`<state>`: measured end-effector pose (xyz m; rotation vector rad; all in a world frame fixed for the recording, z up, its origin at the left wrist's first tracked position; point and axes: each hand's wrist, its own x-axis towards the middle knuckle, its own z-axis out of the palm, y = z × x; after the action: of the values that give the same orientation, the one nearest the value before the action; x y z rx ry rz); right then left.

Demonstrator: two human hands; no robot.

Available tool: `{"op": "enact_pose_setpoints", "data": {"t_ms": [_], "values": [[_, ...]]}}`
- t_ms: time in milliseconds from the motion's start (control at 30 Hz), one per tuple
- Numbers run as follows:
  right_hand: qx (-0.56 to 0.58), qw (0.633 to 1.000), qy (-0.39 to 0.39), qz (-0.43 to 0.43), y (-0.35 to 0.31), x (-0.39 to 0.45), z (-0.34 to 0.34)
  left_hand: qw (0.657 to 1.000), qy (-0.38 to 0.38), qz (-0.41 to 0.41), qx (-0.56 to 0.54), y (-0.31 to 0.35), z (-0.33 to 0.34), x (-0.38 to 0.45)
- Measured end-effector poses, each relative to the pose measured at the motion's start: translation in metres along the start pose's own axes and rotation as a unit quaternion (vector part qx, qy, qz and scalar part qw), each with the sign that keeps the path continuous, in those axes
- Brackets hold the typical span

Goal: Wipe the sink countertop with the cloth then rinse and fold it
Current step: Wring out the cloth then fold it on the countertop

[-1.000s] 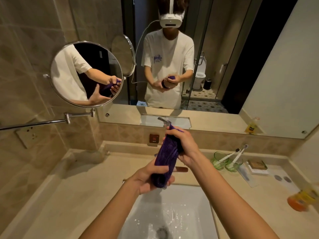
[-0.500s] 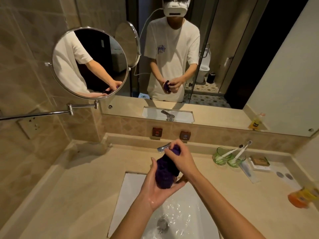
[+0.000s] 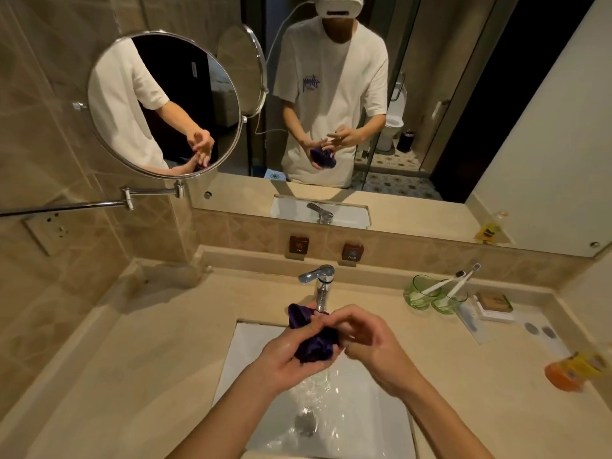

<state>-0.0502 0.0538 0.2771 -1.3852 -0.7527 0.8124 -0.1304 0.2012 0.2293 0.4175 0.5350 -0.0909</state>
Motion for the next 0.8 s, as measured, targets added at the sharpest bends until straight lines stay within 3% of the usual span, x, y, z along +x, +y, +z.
{"op": "enact_pose_setpoints", "data": {"t_ms": [100, 167, 200, 267, 333, 367, 467, 567, 633, 733, 800], "values": [[-0.026, 0.997, 0.054, -0.041, -0.019, -0.006, -0.022, 0.995, -0.049, -0.030, 0.076, 0.010, 0.001, -0.009], [-0.163, 0.981, 0.042, -0.100, -0.036, -0.008, -0.036, 0.993, -0.076, -0.049, 0.076, 0.021, 0.003, -0.014], [-0.299, 0.945, 0.003, -0.132, -0.041, -0.008, -0.040, 0.990, -0.100, -0.063, 0.081, 0.028, 0.007, -0.019], [-0.550, 0.812, -0.115, -0.159, -0.043, -0.005, -0.039, 0.976, -0.151, -0.093, 0.124, 0.040, 0.019, -0.029], [-0.668, 0.694, -0.169, -0.210, -0.037, 0.002, -0.031, 0.951, -0.205, -0.128, 0.195, 0.049, 0.032, -0.035], [-0.675, 0.673, -0.163, -0.256, -0.035, 0.005, -0.028, 0.934, -0.230, -0.149, 0.230, 0.053, 0.038, -0.037], [-0.638, 0.653, -0.122, -0.389, -0.038, 0.019, -0.022, 0.877, -0.275, -0.229, 0.320, 0.071, 0.050, -0.035], [-0.614, 0.636, -0.100, -0.458, -0.042, 0.034, -0.013, 0.831, -0.277, -0.272, 0.398, 0.090, 0.059, -0.034], [-0.622, 0.646, -0.088, -0.433, -0.045, 0.044, -0.010, 0.830, -0.242, -0.275, 0.420, 0.097, 0.064, -0.034], [-0.618, 0.713, -0.099, -0.316, -0.048, 0.052, -0.008, 0.836, -0.164, -0.237, 0.468, 0.099, 0.065, -0.031], [-0.643, 0.710, -0.106, -0.269, -0.036, 0.056, -0.008, 0.832, -0.109, -0.214, 0.500, 0.096, 0.063, -0.027]]}}
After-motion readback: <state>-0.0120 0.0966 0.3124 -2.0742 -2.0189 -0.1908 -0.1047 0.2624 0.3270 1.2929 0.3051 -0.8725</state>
